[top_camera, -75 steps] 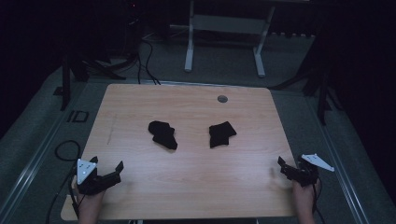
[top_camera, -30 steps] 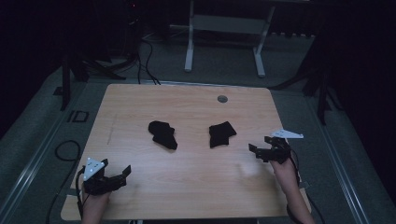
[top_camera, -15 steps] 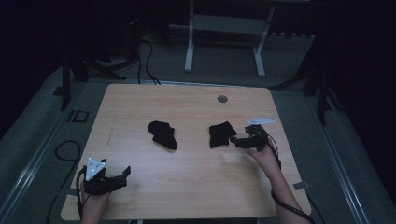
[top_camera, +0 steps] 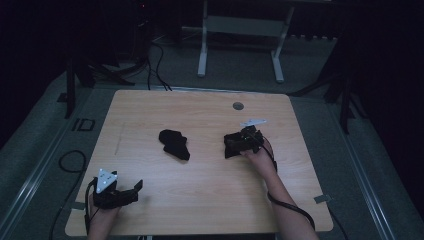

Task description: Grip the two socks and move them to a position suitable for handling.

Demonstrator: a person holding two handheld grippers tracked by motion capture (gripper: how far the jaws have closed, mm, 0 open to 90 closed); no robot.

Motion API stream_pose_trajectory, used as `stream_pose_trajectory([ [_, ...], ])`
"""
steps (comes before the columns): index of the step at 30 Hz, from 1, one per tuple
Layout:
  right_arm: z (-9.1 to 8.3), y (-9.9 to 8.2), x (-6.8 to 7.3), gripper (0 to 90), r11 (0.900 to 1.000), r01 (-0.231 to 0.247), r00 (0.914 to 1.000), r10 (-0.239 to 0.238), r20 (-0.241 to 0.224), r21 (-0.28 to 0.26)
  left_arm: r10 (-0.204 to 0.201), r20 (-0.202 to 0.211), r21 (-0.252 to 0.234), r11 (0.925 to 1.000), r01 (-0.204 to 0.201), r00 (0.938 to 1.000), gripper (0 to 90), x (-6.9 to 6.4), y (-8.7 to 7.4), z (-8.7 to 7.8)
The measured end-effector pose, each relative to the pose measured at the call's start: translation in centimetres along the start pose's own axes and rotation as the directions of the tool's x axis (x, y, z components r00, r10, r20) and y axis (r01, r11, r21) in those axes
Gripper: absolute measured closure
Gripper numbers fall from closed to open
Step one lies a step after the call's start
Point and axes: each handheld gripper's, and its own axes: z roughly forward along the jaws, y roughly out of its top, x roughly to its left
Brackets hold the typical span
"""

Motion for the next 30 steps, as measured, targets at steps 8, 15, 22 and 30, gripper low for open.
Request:
stream_pose_trajectory([
  [8, 1.1, -0.8, 0.3, 29.3, 0.9994, -0.004, 0.9998, 0.004, 0.022, 0.035, -0.003, -0.006, -0.008, 1.0, 0.003, 1.0, 1.5, 0.1, 0.0, -0.2],
  [15, 0.8, -0.8, 0.8, 67.3, 0.9993, 0.024, 0.9995, -0.024, 0.019, 0.029, 0.0, -0.001, -0.004, 1.0, 0.0, 1.0, 1.5, -0.1, -0.1, -0.1],
  [22, 0.3, -0.5, 1.9, 77.5, 0.9975, 0.065, 0.9966, -0.067, 0.048, 0.028, 0.001, 0.005, 0.001, 1.0, -0.001, 1.0, 1.5, 0.0, 0.0, 0.0],
  [30, -3.4, 0.3, 2.3, 77.5, 0.9972, 0.07, 0.9973, -0.069, 0.026, -0.025, -0.008, 0.01, -0.005, 0.9999, 0.009, 0.9999, 1.5, 0.0, 0.0, 0.1],
])
